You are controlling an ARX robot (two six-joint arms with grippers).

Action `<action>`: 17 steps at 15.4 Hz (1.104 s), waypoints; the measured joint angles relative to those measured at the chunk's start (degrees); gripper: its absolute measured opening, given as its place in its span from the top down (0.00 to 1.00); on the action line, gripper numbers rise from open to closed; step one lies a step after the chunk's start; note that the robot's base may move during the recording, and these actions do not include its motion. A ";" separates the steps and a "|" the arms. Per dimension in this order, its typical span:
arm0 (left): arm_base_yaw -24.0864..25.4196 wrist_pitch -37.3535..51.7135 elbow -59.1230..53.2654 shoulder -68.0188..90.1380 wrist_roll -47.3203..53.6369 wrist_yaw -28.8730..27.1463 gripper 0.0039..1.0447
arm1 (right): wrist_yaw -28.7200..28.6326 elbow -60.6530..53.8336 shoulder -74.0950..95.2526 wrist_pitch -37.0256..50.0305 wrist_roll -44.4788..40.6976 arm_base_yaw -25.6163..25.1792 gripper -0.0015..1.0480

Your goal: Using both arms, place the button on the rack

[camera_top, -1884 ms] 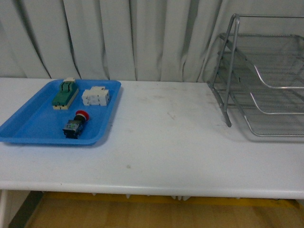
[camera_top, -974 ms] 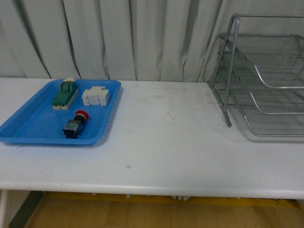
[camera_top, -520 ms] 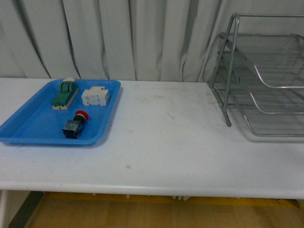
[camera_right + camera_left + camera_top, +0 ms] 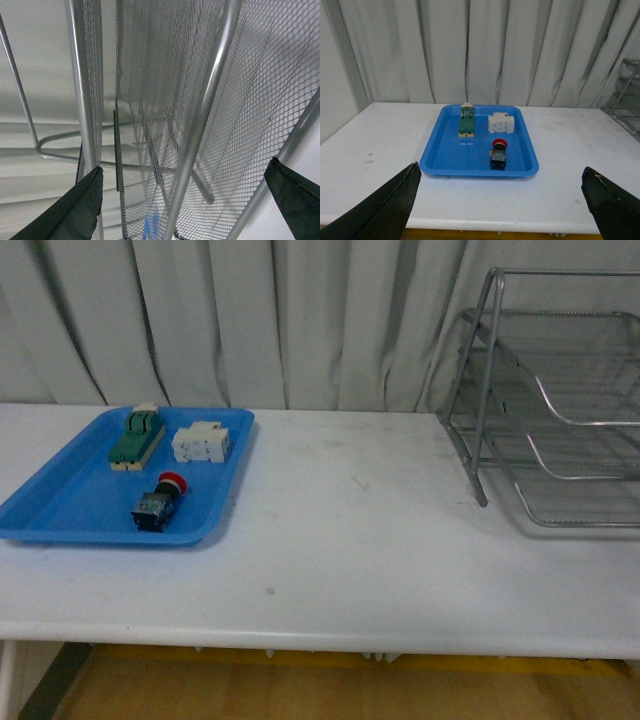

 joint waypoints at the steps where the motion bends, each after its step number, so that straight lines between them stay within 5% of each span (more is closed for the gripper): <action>1: 0.00 0.00 0.00 0.00 0.00 -0.02 0.06 | 0.44 1.75 1.92 -0.50 0.44 1.70 0.06; 9: 0.00 0.00 0.00 0.00 0.00 -0.02 0.06 | 1.66 5.35 3.39 -5.31 0.37 3.26 0.13; 17: 0.00 0.00 0.00 0.00 0.00 -0.02 0.06 | 2.05 7.63 3.61 -8.09 -0.66 4.44 0.45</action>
